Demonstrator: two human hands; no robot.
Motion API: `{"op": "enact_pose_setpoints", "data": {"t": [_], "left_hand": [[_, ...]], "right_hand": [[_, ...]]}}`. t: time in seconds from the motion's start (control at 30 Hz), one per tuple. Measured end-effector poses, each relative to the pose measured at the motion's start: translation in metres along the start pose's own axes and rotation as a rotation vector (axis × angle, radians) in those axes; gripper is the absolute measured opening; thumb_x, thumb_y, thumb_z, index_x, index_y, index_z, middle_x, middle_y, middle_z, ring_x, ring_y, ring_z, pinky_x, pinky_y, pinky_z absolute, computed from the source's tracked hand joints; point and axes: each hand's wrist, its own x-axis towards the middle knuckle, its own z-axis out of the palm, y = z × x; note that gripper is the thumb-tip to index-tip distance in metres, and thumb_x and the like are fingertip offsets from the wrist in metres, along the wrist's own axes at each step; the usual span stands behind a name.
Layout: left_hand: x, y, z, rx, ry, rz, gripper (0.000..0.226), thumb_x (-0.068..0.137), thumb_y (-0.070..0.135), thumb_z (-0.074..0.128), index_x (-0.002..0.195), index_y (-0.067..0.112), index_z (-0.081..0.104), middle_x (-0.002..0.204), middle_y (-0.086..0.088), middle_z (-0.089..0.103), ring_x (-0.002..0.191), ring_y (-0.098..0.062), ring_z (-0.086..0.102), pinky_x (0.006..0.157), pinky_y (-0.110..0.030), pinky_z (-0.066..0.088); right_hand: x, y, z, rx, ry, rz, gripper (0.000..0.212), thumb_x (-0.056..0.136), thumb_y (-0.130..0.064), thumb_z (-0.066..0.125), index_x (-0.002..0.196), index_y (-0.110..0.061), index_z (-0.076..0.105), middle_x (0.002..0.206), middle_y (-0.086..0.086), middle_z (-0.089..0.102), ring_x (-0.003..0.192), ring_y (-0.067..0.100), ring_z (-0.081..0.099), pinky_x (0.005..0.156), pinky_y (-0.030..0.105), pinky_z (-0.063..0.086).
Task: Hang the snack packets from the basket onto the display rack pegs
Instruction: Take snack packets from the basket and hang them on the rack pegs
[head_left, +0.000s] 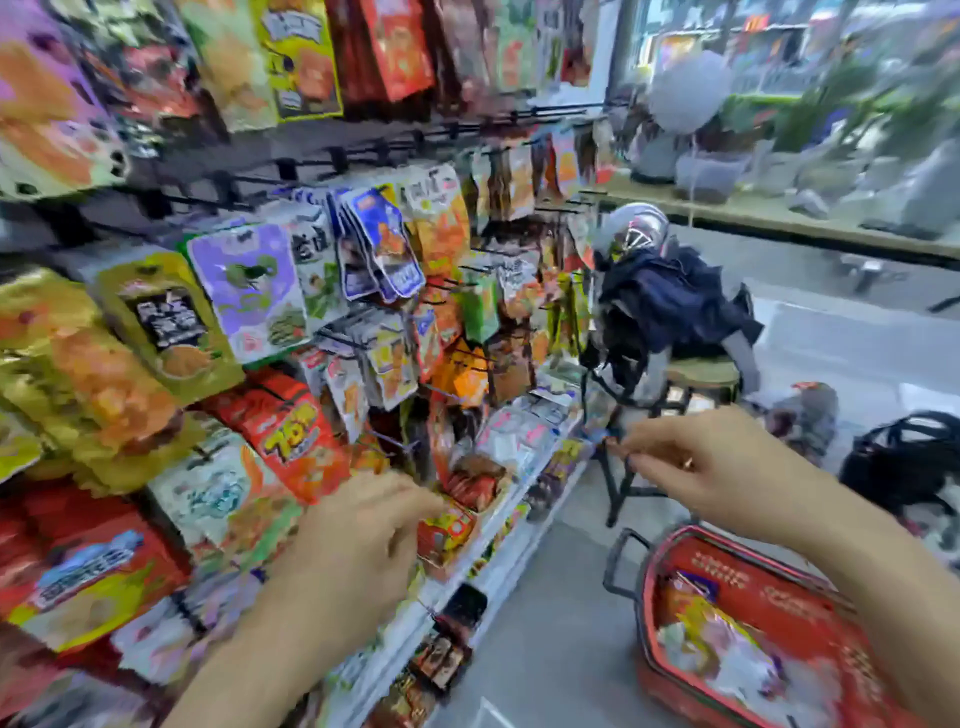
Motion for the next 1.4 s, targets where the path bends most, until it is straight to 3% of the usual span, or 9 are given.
{"op": "enact_pose_setpoints", "data": {"t": [0.2,0.3,0.43,0.63,0.73,0.83,0.97,1.13,1.4], "left_hand": [[0.019,0.063,0.132,-0.139,-0.232,0.003,0.027,0.080,0.029,0.045,0.092,0.032,0.069,0.083,0.017,0.068,0.082,0.001,0.054,0.071,-0.016,0.043],[0.036,0.109,0.206,-0.193,-0.301,-0.011,0.020,0.077,0.025,0.057,0.089,0.035,0.069,0.079,0.018,0.069,0.076,0.000,0.057,0.066,-0.017,0.046],[0.053,0.170,0.319,-0.236,-0.422,-0.080,0.025,0.081,0.035,0.045,0.092,0.034,0.068,0.076,0.016,0.070,0.068,-0.005,0.062,0.061,-0.023,0.052],[0.062,0.219,0.469,-0.182,-0.693,-0.142,0.021,0.085,0.016,0.064,0.097,0.030,0.074,0.089,0.011,0.073,0.084,-0.012,0.060,0.068,-0.021,0.042],[0.058,0.211,0.545,-0.159,-0.771,-0.142,0.024,0.088,0.012,0.063,0.101,0.029,0.074,0.096,0.010,0.073,0.089,-0.009,0.061,0.076,-0.017,0.042],[0.045,0.188,0.637,-0.228,-0.834,-0.140,0.024,0.086,0.009,0.062,0.099,0.023,0.075,0.099,0.007,0.073,0.094,-0.005,0.060,0.080,-0.012,0.038],[0.024,0.156,0.772,-0.183,-0.905,-0.013,0.026,0.090,0.016,0.057,0.109,0.028,0.070,0.107,0.008,0.068,0.106,-0.014,0.058,0.089,-0.028,0.043],[0.013,0.133,0.919,-0.060,-0.955,0.185,0.031,0.094,0.017,0.048,0.121,0.026,0.060,0.119,0.006,0.060,0.115,-0.018,0.046,0.094,-0.032,0.042],[0.017,0.097,1.070,0.358,-0.900,0.584,0.049,0.096,0.024,0.047,0.144,0.019,0.034,0.156,-0.008,0.027,0.142,-0.028,0.026,0.110,-0.048,0.035]], "right_hand": [[-0.102,0.152,0.020,-0.003,-0.134,0.371,0.019,0.093,-0.027,0.057,0.096,-0.012,0.068,0.075,0.007,0.070,0.071,0.023,0.062,0.069,0.037,0.045],[-0.151,0.232,0.031,0.057,-0.157,0.510,0.012,0.092,-0.026,0.057,0.091,-0.020,0.068,0.075,0.002,0.069,0.071,0.022,0.063,0.073,0.041,0.050],[-0.204,0.341,0.051,0.155,-0.172,0.682,0.016,0.090,-0.026,0.059,0.100,-0.031,0.070,0.081,-0.006,0.073,0.076,0.013,0.068,0.076,0.039,0.053],[-0.245,0.460,0.132,0.335,-0.130,0.947,0.015,0.090,-0.017,0.062,0.100,-0.021,0.073,0.076,0.010,0.071,0.075,0.027,0.067,0.075,0.041,0.053],[-0.251,0.501,0.204,0.436,-0.180,1.009,0.019,0.092,-0.010,0.059,0.105,-0.015,0.072,0.076,0.016,0.069,0.074,0.029,0.065,0.070,0.032,0.048],[-0.252,0.533,0.291,0.489,-0.216,1.048,0.020,0.094,-0.012,0.060,0.110,-0.013,0.071,0.092,0.003,0.070,0.078,0.012,0.061,0.072,0.016,0.042],[-0.243,0.588,0.416,0.488,-0.307,1.047,0.032,0.092,-0.019,0.058,0.123,-0.024,0.064,0.111,-0.003,0.070,0.095,0.011,0.064,0.080,0.018,0.043],[-0.213,0.671,0.542,0.406,-0.372,0.977,0.052,0.096,-0.026,0.054,0.145,-0.021,0.039,0.135,0.011,0.057,0.115,0.027,0.059,0.095,0.034,0.046],[-0.169,0.754,0.665,0.482,-0.351,0.999,0.086,0.094,-0.027,0.063,0.155,-0.016,0.003,0.158,0.008,0.026,0.134,0.028,0.044,0.101,0.029,0.040]]}}
